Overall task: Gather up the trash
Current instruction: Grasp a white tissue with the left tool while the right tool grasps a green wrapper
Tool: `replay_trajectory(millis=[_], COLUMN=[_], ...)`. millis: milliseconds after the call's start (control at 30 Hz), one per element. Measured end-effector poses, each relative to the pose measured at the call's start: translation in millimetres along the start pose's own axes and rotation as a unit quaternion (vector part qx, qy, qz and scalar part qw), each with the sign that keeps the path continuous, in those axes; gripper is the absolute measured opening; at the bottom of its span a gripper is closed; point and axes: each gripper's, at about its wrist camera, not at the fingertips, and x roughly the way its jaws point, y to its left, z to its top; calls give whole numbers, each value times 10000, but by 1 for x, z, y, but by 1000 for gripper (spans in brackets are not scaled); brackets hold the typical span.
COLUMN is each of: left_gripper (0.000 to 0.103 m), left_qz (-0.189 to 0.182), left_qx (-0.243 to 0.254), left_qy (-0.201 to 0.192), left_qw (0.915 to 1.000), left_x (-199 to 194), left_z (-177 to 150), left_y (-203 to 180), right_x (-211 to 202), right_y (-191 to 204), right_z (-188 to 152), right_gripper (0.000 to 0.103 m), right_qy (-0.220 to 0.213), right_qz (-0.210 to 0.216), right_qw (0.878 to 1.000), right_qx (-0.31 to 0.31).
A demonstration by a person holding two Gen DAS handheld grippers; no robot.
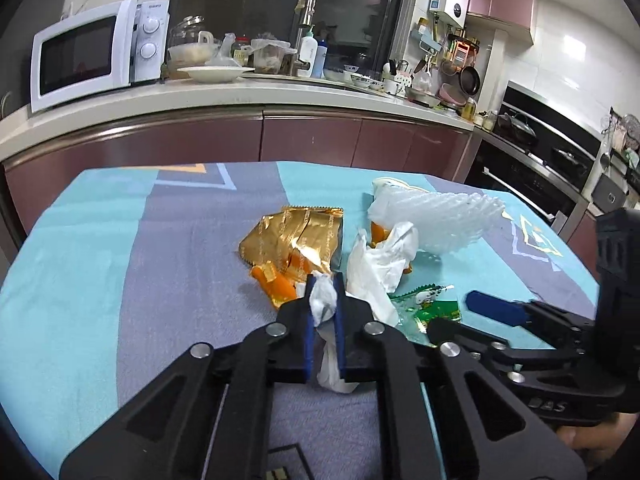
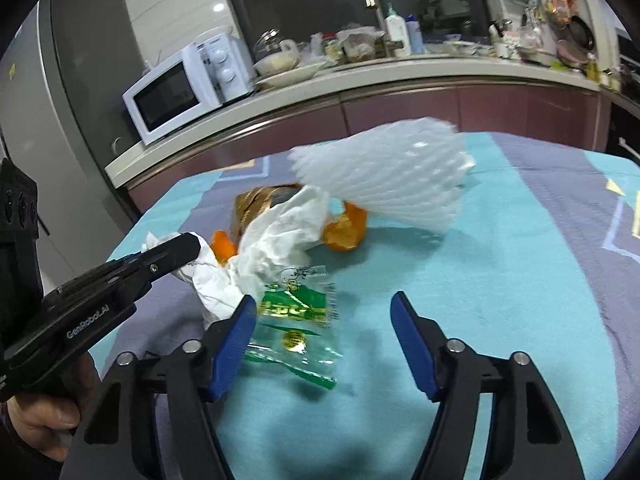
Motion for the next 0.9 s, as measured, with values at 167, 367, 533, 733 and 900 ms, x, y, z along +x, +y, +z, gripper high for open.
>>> replay_trajectory(millis=[167,367,533,733,900], left_gripper=[6,6,6,6,6], left_qz=[-39,-34,-24,-12,43], left_qx=[-43,-102,-113,-110,-65], left_qy=[-21,-35,-95,-219,-366], left_qw=[10000,9999,9999,9997,9993], left_x=[-11,-24,-39,-61,-89], left_z=[-5,-11,-17,-24,-31], left_y=[5,12,12,11,10], right_x=[7,4,-8,-29,-47], right_y=[5,8,8,7,7], right_z=[-1,-6,-11,-18,-24], right_gripper=[37,8,1,0,0], right_qy=[161,220,142,-19,-142], right_qz=[71,238,317,277,237], right_qw=[9998,9995,9994,9996,9996], right_qx=[-42,-16,35,69,91])
